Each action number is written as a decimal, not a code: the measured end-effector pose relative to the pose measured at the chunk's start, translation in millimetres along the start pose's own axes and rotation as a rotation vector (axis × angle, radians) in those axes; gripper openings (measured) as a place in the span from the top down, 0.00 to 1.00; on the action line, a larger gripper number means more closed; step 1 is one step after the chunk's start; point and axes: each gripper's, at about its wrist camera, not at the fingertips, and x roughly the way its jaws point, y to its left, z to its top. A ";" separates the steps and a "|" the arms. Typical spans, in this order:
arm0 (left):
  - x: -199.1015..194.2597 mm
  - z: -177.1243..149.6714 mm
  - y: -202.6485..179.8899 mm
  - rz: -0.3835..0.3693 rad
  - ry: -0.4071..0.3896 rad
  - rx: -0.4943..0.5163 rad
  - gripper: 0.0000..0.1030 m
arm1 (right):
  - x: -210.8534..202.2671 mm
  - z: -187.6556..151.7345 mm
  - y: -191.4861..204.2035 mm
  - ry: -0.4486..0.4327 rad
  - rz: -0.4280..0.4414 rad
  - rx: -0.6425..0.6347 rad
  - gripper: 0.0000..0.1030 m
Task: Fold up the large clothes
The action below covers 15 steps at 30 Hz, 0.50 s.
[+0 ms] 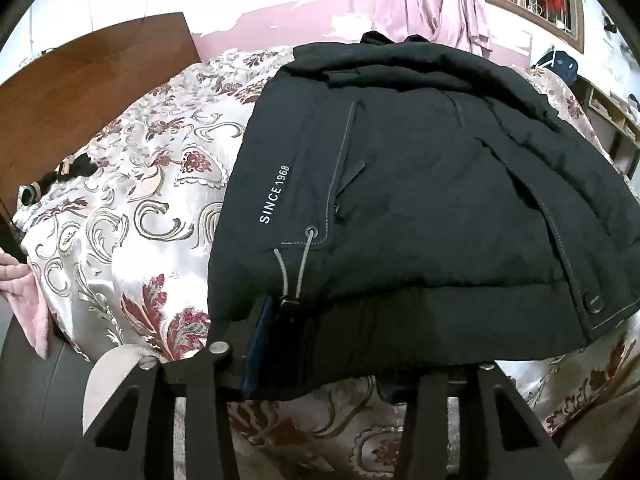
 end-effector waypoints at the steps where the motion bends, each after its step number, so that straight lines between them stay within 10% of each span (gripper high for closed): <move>1: 0.3 0.0 0.3 -0.004 0.001 -0.002 0.63 | 1.8 -0.7 0.0 0.013 0.018 0.004 0.68; 15: -9.2 0.6 3.8 -0.056 -0.049 -0.030 0.70 | 3.6 -7.0 4.2 0.013 0.069 0.028 0.83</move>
